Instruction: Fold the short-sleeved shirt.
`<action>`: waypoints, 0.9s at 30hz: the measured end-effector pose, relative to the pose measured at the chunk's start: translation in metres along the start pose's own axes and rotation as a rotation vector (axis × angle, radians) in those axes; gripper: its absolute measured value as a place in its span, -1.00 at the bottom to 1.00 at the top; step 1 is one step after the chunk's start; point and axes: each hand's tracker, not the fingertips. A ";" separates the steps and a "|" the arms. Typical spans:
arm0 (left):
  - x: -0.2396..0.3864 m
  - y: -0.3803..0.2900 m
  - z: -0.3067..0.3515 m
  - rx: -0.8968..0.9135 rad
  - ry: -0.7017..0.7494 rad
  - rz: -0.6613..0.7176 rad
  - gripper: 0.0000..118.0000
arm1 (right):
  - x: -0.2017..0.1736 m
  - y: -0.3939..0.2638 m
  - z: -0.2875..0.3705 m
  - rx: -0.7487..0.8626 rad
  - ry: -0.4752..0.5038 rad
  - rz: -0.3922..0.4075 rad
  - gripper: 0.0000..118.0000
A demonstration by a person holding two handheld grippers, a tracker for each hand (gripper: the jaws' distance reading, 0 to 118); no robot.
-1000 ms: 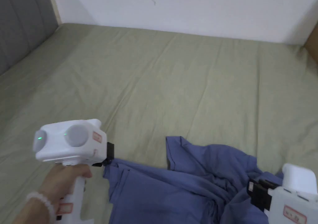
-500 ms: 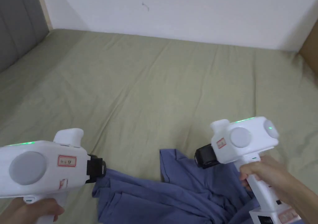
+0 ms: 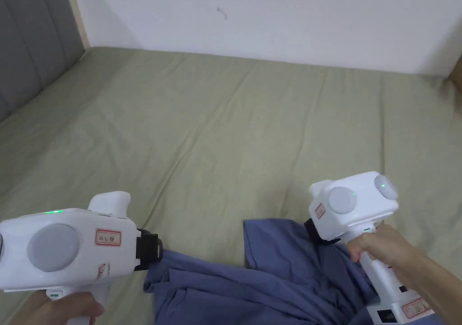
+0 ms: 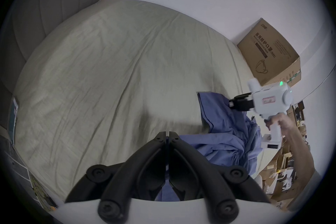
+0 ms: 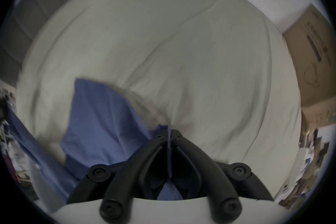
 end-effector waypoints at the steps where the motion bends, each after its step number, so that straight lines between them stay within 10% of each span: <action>1: 0.001 0.001 0.003 0.000 -0.003 0.001 -0.99 | 0.007 -0.001 0.012 0.023 0.021 -0.014 -0.98; 18: 0.036 0.056 0.107 0.220 0.041 -0.059 -0.99 | 0.171 -0.075 0.313 0.551 0.014 -0.402 -0.98; 27: 0.076 0.143 0.160 0.377 0.157 -0.104 -0.99 | 0.187 -0.083 0.401 0.680 0.007 -0.505 -0.97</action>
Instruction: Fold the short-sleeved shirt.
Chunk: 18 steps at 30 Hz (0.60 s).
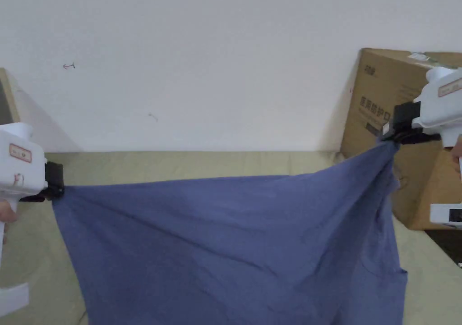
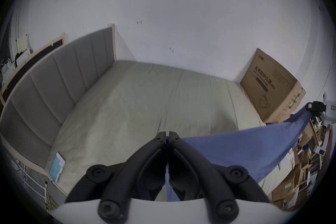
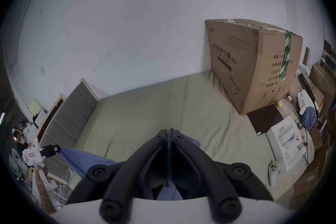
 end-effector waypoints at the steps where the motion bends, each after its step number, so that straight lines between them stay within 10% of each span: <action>1: 0.003 0.011 0.001 0.017 0.003 0.012 -0.99 | 0.000 0.008 0.001 0.013 -0.001 -0.006 -0.97; 18: 0.057 0.216 0.026 0.333 0.153 -0.016 -0.99 | -0.043 0.173 0.017 0.197 -0.027 -0.105 -0.97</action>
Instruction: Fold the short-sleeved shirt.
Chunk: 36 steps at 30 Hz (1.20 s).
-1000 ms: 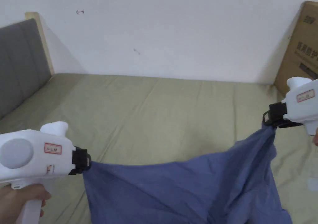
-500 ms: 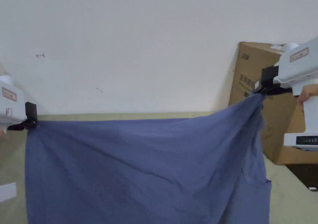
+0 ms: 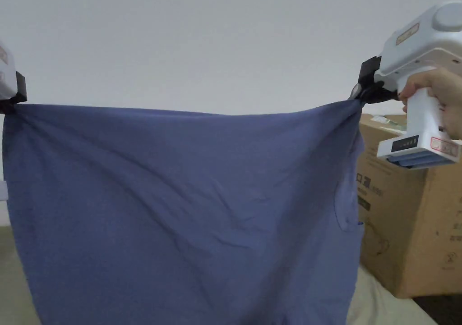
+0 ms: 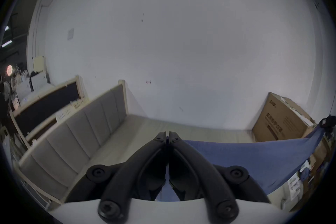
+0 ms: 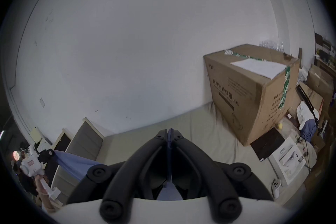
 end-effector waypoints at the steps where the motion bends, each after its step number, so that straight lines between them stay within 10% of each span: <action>1: 0.001 0.009 0.000 0.009 0.018 -0.035 -0.99 | -0.002 0.006 0.002 0.014 0.012 -0.012 -0.97; 14: 0.026 0.024 -0.024 0.078 0.064 -0.092 -0.99 | -0.007 0.013 -0.010 0.036 -0.015 0.049 -0.97; 26: 0.040 -0.191 -0.209 -0.286 0.145 -0.184 -0.99 | 0.053 -0.145 -0.228 -0.304 -0.187 0.128 -0.97; 36: 0.011 -0.363 -0.256 -0.562 0.137 -0.174 -0.99 | 0.120 -0.295 -0.303 -0.507 -0.230 0.035 -0.97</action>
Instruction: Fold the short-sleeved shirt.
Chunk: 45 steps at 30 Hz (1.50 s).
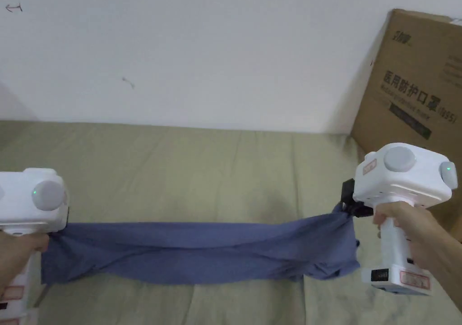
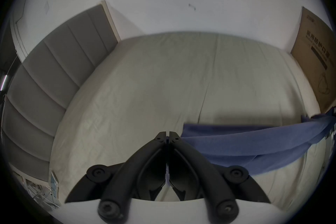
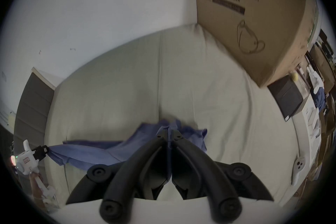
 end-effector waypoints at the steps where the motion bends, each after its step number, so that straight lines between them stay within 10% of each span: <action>1: -0.006 -0.008 0.002 0.003 -0.004 0.002 -0.99 | 0.004 -0.009 0.004 0.000 0.006 0.014 -0.97; 19: -0.111 -0.240 0.207 0.067 -0.119 -0.052 -0.99 | 0.053 -0.301 0.196 0.035 0.082 0.129 -0.97; 26: -0.132 -0.338 0.224 -0.030 -0.144 -0.003 -0.99 | 0.091 -0.429 0.216 0.011 0.113 -0.157 -0.97; 33: -0.154 -0.366 0.236 -0.032 -0.127 0.005 -0.99 | 0.108 -0.475 0.220 -0.010 0.046 -0.012 -0.97; 42: -0.154 -0.371 0.233 -0.006 -0.122 -0.013 -0.99 | 0.116 -0.461 0.209 -0.040 0.043 -0.071 -0.96; 44: -0.153 -0.371 0.230 -0.021 -0.143 -0.034 -0.90 | 0.113 -0.460 0.212 -0.041 0.049 -0.075 -0.72; 45: -0.154 -0.372 0.231 -0.015 -0.165 -0.045 -0.58 | 0.111 -0.459 0.213 -0.045 0.047 -0.071 -0.26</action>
